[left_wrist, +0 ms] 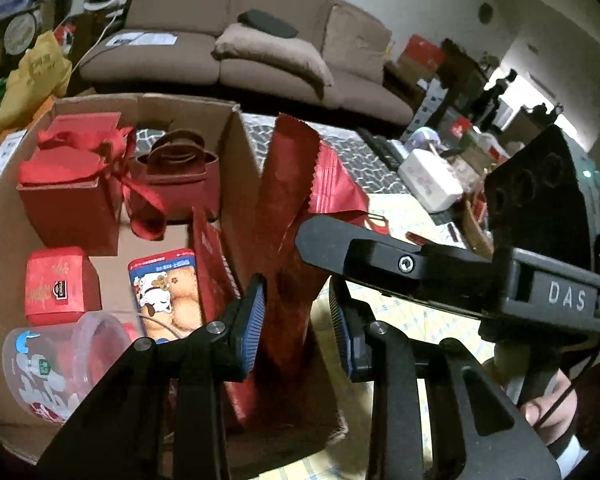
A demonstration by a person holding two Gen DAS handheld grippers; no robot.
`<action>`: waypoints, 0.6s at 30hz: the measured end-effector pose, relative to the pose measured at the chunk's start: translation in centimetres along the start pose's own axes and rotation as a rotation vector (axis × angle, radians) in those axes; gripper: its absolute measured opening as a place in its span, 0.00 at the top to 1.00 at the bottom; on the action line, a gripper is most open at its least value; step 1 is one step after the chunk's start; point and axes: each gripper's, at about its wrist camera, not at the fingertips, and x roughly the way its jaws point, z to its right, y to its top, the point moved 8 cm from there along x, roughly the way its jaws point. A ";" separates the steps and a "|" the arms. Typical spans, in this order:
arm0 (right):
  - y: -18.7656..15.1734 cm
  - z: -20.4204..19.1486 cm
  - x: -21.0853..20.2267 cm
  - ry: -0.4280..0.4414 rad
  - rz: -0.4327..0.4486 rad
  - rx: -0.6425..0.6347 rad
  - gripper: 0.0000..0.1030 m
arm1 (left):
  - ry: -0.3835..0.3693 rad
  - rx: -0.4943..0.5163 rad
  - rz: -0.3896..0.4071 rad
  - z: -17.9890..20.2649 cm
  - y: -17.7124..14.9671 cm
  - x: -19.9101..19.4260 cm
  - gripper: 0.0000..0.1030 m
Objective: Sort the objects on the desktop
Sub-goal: 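Carry the red bag over the cardboard box and release it inside, then withdraw both tools from the box back over the bed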
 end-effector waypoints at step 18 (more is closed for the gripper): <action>0.6 1.2 -0.4 -0.040 0.031 0.015 0.57 | 0.101 -0.167 0.040 -5.5 0.5 -1.0 0.47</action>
